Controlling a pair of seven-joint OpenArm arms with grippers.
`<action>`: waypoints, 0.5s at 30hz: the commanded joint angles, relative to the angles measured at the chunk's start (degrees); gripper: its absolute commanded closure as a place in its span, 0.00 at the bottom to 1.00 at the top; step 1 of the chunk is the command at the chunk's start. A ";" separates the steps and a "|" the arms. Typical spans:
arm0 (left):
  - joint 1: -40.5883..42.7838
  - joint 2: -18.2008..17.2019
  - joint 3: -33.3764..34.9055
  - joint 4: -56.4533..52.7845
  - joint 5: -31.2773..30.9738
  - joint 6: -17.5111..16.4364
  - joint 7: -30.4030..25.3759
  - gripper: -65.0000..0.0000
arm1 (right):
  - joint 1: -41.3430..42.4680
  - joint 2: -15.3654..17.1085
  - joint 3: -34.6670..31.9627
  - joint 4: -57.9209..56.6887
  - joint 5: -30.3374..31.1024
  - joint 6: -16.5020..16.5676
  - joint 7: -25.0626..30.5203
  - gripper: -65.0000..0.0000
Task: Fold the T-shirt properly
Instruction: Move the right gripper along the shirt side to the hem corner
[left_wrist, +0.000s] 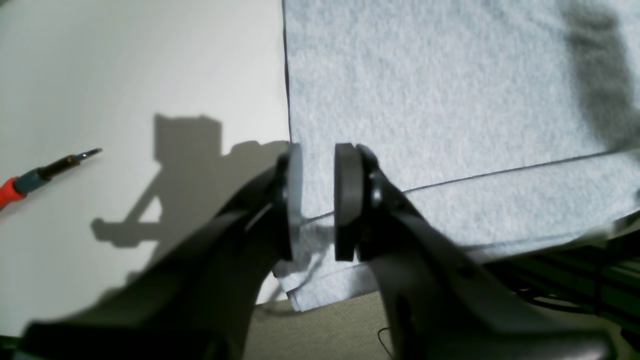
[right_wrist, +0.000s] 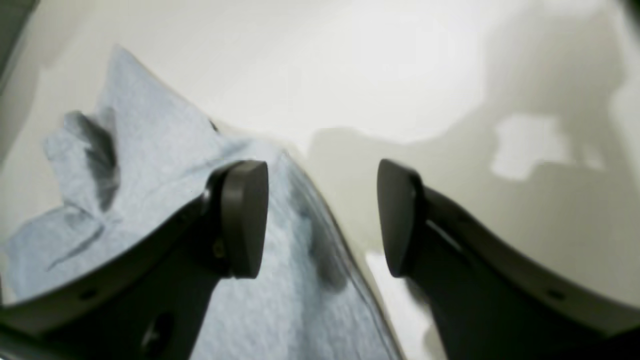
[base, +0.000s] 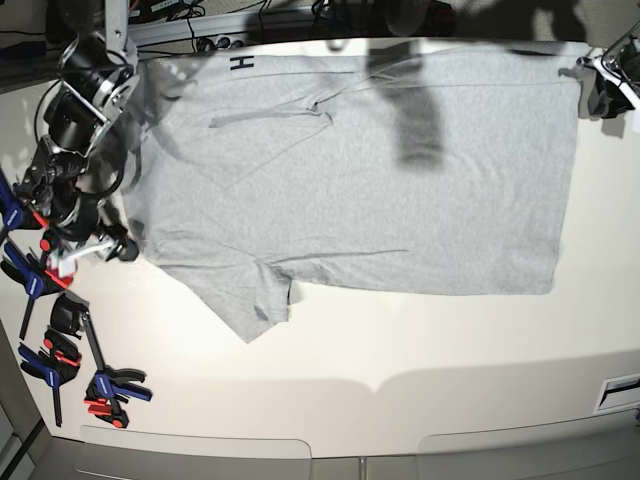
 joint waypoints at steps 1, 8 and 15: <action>0.35 -0.98 -0.55 0.83 -0.52 0.02 -1.20 0.84 | 2.03 0.94 0.13 -0.66 -0.20 0.35 1.46 0.50; 0.26 -0.98 -0.55 0.83 -0.52 0.04 -1.42 0.84 | 2.08 -1.73 0.13 -2.12 -2.84 0.31 1.29 0.50; -1.27 -0.98 -0.55 0.83 -0.52 0.04 -1.64 0.84 | 2.05 -3.32 0.13 -2.12 -2.62 0.37 0.94 0.50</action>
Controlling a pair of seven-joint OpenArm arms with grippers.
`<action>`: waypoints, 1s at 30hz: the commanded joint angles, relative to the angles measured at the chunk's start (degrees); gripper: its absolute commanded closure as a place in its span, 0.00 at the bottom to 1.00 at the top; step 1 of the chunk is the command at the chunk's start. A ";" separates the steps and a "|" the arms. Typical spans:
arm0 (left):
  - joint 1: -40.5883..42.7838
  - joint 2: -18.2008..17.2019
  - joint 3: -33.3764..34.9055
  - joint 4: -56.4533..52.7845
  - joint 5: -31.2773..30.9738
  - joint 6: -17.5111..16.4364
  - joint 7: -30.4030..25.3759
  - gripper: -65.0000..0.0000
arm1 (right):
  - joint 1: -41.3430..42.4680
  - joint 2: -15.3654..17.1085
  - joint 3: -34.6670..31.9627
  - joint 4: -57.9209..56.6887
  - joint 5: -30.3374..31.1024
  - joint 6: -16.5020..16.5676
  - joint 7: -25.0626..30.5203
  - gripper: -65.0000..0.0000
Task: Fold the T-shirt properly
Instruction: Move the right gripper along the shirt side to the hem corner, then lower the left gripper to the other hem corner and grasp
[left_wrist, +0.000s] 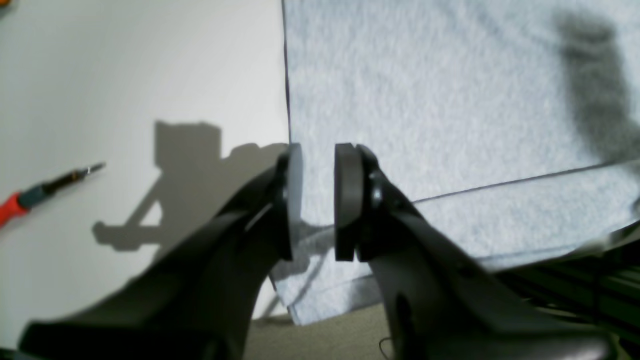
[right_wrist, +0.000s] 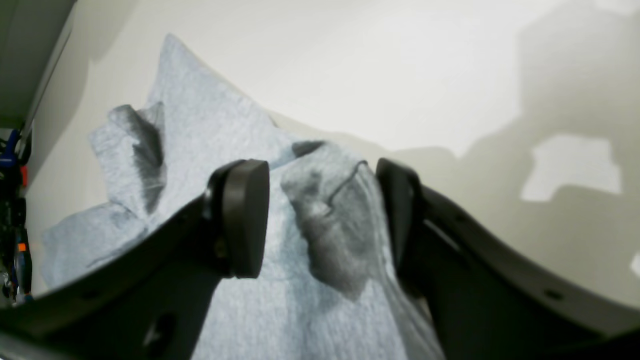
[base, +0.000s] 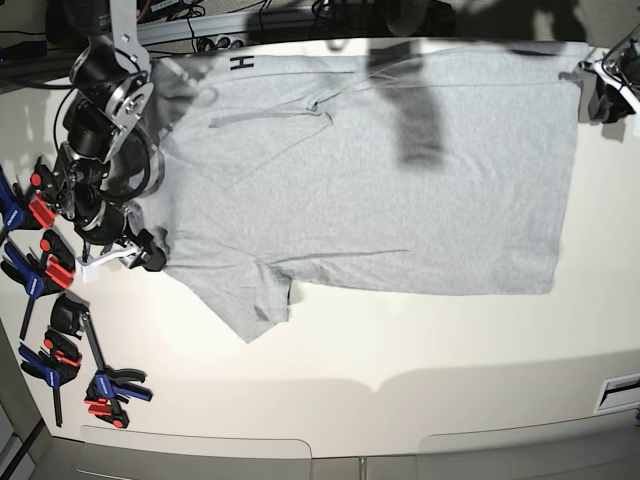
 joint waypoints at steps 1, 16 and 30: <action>-0.17 -1.11 -0.55 0.83 -0.46 0.04 -1.31 0.84 | 0.79 0.48 -0.15 0.33 -1.16 -0.20 -1.99 0.53; -26.45 -4.00 1.14 -22.38 -0.50 3.96 -7.17 0.80 | 0.79 0.48 -0.15 0.33 -1.36 -0.24 -1.70 1.00; -68.13 -13.68 17.35 -70.47 7.13 5.20 -21.86 0.66 | 0.76 0.46 -0.15 0.33 -1.38 -0.24 -2.01 1.00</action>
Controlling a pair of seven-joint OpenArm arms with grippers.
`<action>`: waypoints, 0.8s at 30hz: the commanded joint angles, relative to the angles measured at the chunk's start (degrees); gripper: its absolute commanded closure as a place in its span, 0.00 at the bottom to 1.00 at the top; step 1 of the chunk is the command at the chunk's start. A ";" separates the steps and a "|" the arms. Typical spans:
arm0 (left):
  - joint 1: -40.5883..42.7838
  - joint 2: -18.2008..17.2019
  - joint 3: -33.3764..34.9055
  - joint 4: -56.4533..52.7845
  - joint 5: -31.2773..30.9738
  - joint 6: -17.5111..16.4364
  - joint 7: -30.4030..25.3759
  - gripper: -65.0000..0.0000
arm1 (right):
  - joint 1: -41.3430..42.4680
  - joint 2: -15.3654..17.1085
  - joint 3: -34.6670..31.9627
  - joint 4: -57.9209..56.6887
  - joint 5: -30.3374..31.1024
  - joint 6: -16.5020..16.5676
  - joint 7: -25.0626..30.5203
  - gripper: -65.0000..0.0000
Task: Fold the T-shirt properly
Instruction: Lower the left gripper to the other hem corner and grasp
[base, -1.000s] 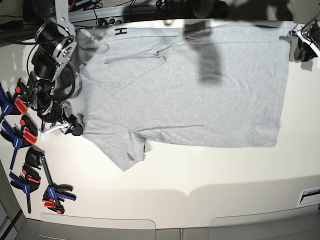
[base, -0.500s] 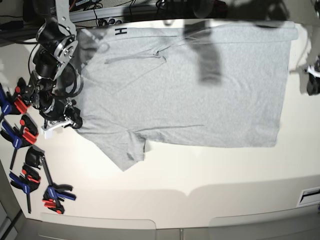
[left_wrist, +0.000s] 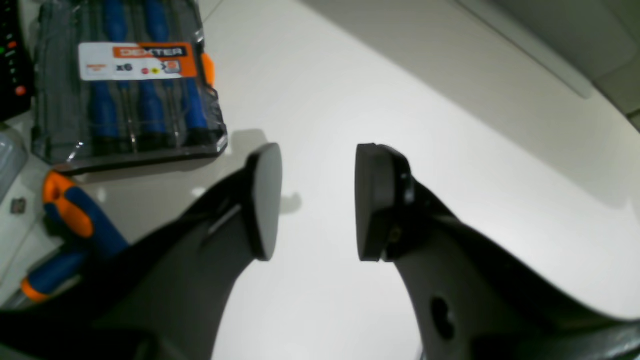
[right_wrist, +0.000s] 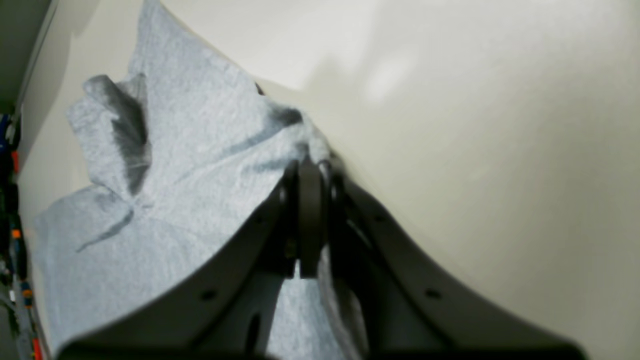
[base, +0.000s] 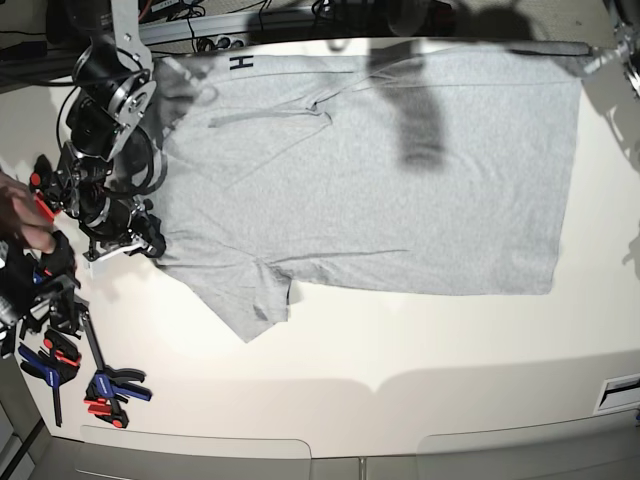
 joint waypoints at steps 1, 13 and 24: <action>-2.32 -1.22 -0.15 0.81 -0.94 -0.63 -0.17 0.66 | 1.07 0.81 -0.09 0.48 -0.68 -0.20 -0.24 1.00; -4.44 8.59 7.39 -0.48 -0.92 1.68 6.99 0.62 | 1.07 0.42 -0.09 0.48 -2.05 -0.20 -0.83 1.00; -4.42 8.57 7.17 -8.61 -2.40 1.75 5.92 0.61 | 1.07 0.39 -0.09 0.48 -2.40 -0.20 -0.81 1.00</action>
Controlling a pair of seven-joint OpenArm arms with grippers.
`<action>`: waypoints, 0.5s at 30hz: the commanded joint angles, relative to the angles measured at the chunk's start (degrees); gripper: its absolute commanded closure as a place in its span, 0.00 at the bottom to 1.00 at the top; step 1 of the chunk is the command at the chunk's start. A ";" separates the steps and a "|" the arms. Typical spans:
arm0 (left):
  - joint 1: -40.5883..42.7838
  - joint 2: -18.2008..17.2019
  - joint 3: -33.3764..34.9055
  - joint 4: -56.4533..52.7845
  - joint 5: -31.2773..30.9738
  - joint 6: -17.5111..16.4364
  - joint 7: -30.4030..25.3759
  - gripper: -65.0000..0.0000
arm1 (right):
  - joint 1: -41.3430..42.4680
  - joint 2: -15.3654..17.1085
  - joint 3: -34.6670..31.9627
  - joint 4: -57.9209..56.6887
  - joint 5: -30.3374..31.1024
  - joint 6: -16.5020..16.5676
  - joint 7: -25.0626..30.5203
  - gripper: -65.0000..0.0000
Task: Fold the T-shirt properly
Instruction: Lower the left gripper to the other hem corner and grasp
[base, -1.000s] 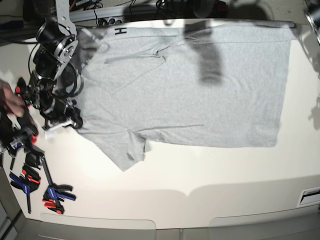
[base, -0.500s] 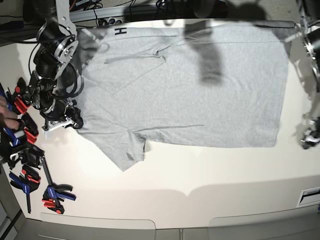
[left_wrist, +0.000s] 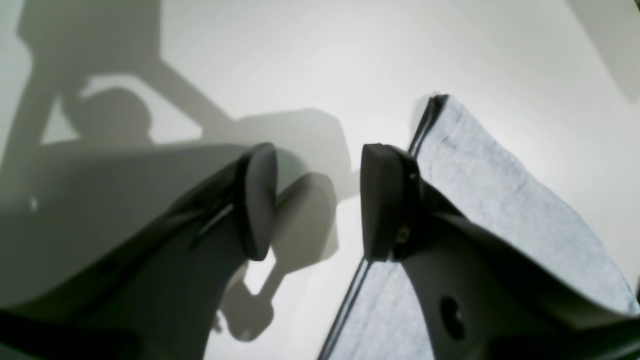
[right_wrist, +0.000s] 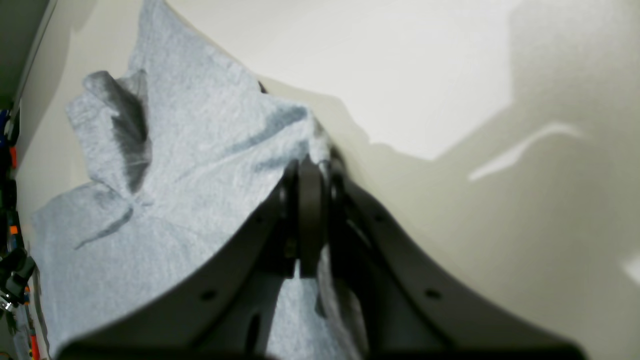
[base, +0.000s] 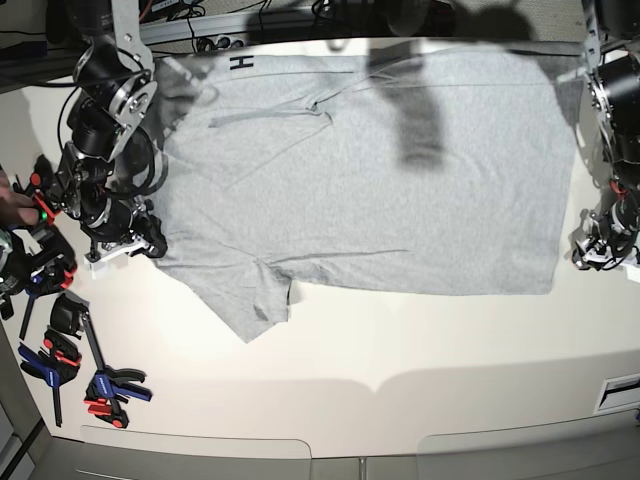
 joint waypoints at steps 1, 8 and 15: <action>-1.55 -1.05 -0.22 0.55 -1.68 -0.24 -0.07 0.61 | 1.01 0.70 -0.11 0.46 -1.36 -0.24 -0.83 1.00; -2.38 1.05 -0.22 0.57 -2.29 -0.44 0.42 0.61 | 1.03 0.68 -0.11 0.46 -1.31 -0.24 -0.63 1.00; -3.74 5.16 -0.22 0.57 -2.25 -1.31 0.79 0.61 | 1.03 0.68 -0.11 0.46 -1.33 -0.22 -0.66 1.00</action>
